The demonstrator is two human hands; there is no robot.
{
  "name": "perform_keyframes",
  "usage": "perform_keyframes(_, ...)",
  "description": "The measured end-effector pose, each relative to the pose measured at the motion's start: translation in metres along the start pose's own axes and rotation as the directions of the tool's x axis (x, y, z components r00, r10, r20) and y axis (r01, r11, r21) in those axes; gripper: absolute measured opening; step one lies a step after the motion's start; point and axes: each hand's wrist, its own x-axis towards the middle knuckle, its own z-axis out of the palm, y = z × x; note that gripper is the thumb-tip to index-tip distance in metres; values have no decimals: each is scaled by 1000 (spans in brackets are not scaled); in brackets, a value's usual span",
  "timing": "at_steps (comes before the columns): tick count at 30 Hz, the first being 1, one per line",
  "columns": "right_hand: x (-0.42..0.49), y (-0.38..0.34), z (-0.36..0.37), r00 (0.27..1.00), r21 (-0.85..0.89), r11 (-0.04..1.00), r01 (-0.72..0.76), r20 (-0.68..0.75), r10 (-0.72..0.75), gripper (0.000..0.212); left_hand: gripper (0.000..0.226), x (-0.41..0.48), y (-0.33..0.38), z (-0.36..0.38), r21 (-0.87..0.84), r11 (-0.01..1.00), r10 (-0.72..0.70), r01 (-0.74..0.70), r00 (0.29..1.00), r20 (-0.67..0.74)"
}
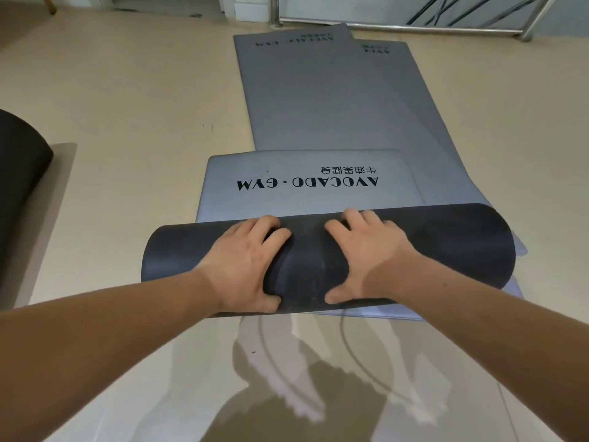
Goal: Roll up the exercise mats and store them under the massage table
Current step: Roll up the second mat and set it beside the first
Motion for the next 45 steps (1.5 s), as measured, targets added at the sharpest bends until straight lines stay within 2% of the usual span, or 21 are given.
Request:
perform_keyframes(2, 7, -7, 9, 1000, -49, 999, -15, 0, 15, 113, 104, -5, -3, 12, 74, 997, 24, -17, 995, -92)
perform_keyframes(5, 17, 5, 10, 999, 14, 1000, 2, -46, -2, 119, 98, -13, 4, 29, 147, 989, -9, 26, 993, -118)
perform_keyframes(8, 25, 23, 6, 999, 150, 988, 22, -34, -17, 121, 116, -11, 0, 33, 199, 979, -48, 33, 996, 70)
perform_keyframes(9, 26, 25, 6, 999, 171, 985, 26, -34, -20, 118, 125, -7, -2, 34, 218, 975, -82, 54, 990, 118)
perform_keyframes(11, 25, 23, 10, 995, 129, 991, 30, -97, -17, 107, 134, 4, -1, 37, 228, 968, -137, 107, 983, 124)
perform_keyframes(14, 21, 14, 22, 972, 78, 997, 26, -235, -7, 87, 137, 27, -4, 27, 125, 982, -153, 139, 982, 110)
perform_keyframes(17, 22, 12, 32, 987, 105, 994, 18, -159, -1, 103, 136, 44, -21, 11, 116, 991, -83, 72, 992, 94)
perform_keyframes(23, 29, 17, 39, 996, -76, 995, -71, -62, 66, 138, 122, 41, -20, 6, 99, 994, -63, 52, 991, 116)
perform_keyframes(28, 28, 22, 20, 999, -104, 994, 38, -34, -42, 135, 114, 30, -11, -7, 4, 997, -81, 82, 980, 184)
perform_keyframes(30, 28, 30, 2, 993, -30, 994, 105, 62, -103, 130, 103, 28, -13, -20, -91, 991, -72, 97, 965, 250)
perform_keyframes(32, 25, 35, -15, 964, 101, 987, 126, 220, -146, 125, 91, 25, -18, -32, -228, 964, -45, 138, 928, 370)
perform_keyframes(34, 21, 34, -21, 905, 247, 965, 93, 383, -185, 123, 89, 19, -21, -38, -347, 912, -6, 220, 852, 524)
perform_keyframes(36, 16, 30, -17, 842, 360, 931, 56, 484, -238, 121, 90, 13, -22, -32, -401, 872, 30, 281, 786, 617)
perform_keyframes(37, 13, 27, -15, 835, 395, 917, 50, 487, -255, 121, 92, 11, -23, -28, -417, 861, 43, 290, 776, 629)
perform_keyframes(39, 7, 24, -17, 867, 410, 910, 64, 429, -254, 117, 104, 10, -29, -22, -448, 843, 49, 298, 787, 615)
perform_keyframes(41, 0, 22, -27, 914, 326, 936, 132, 325, -242, 106, 121, 12, -42, -22, -459, 826, 11, 327, 805, 593)
perform_keyframes(43, -7, 12, -34, 941, 205, 960, 194, 239, -241, 96, 125, 14, -56, -27, -454, 820, -45, 348, 831, 555)
perform_keyframes(45, -12, -8, -30, 953, 77, 978, 192, 222, -205, 109, 121, 16, -66, -34, -454, 816, -97, 359, 858, 504)
